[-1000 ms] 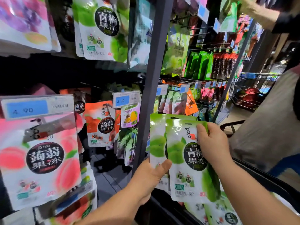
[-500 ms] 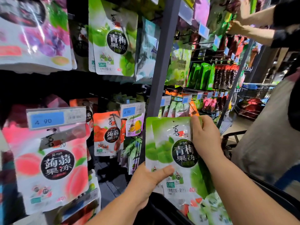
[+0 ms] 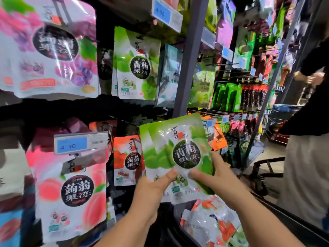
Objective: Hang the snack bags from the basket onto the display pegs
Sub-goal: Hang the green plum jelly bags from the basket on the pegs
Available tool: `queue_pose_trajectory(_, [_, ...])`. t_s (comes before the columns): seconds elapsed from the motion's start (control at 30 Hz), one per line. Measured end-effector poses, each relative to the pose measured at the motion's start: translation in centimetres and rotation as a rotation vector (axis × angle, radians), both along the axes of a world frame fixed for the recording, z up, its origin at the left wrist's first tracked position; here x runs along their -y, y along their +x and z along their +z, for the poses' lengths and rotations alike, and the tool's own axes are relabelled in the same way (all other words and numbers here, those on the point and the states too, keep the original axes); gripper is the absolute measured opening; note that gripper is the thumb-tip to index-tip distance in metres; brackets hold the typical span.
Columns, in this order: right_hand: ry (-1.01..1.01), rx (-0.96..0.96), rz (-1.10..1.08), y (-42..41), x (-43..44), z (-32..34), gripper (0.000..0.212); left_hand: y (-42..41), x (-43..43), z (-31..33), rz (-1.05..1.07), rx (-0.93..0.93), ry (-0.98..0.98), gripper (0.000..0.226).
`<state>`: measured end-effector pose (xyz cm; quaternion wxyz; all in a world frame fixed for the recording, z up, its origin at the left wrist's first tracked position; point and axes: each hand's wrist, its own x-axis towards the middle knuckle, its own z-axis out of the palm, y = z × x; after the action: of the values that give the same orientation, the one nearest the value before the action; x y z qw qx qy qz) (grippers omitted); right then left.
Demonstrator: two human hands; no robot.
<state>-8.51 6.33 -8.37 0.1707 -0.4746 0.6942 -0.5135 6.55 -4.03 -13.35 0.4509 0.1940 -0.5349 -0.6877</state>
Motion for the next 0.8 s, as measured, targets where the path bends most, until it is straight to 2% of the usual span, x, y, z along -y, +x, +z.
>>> queue_pose_trajectory(0.1, [-0.036,0.055,0.043,0.2,0.7,0.0,0.08,0.9,0.2,0.8,0.048,0.016,-0.049,0.037])
queue_pose_trajectory(0.23, [-0.064,0.087,0.141,1.5,1.7,1.0,0.076,2.5,0.7,1.8,0.151,0.031,-0.116,0.029])
queue_pose_trajectory(0.33, [-0.121,0.101,0.167,2.6,2.9,2.1,0.081,3.9,1.2,3.7,0.214,0.082,-0.187,0.027])
queue_pose_trajectory(0.43, [-0.218,0.138,0.144,3.3,4.2,3.2,0.078,4.9,1.8,5.7,0.3,0.099,-0.224,0.049])
queue_pose_trajectory(0.5, [-0.273,0.188,0.141,3.5,5.1,4.2,0.092,5.7,2.1,7.4,0.379,0.13,-0.256,0.066])
queue_pose_trajectory(0.57, [-0.314,0.238,0.12,3.5,6.2,5.7,0.118,6.7,2.6,9.5,0.417,0.153,-0.3,0.049])
queue_pose_trajectory(0.63, [-0.372,0.284,0.141,3.5,7.3,7.3,0.125,7.7,3.2,11.5,0.46,0.172,-0.368,0.021])
queue_pose_trajectory(0.73, [-0.43,0.313,0.187,3.6,9.2,9.4,0.118,8.9,4.2,13.3,0.544,0.142,-0.392,0.019])
queue_pose_trajectory(0.8, [-0.467,0.332,0.204,3.7,10.4,10.5,0.097,9.7,4.4,14.3,0.617,0.17,-0.41,0.019])
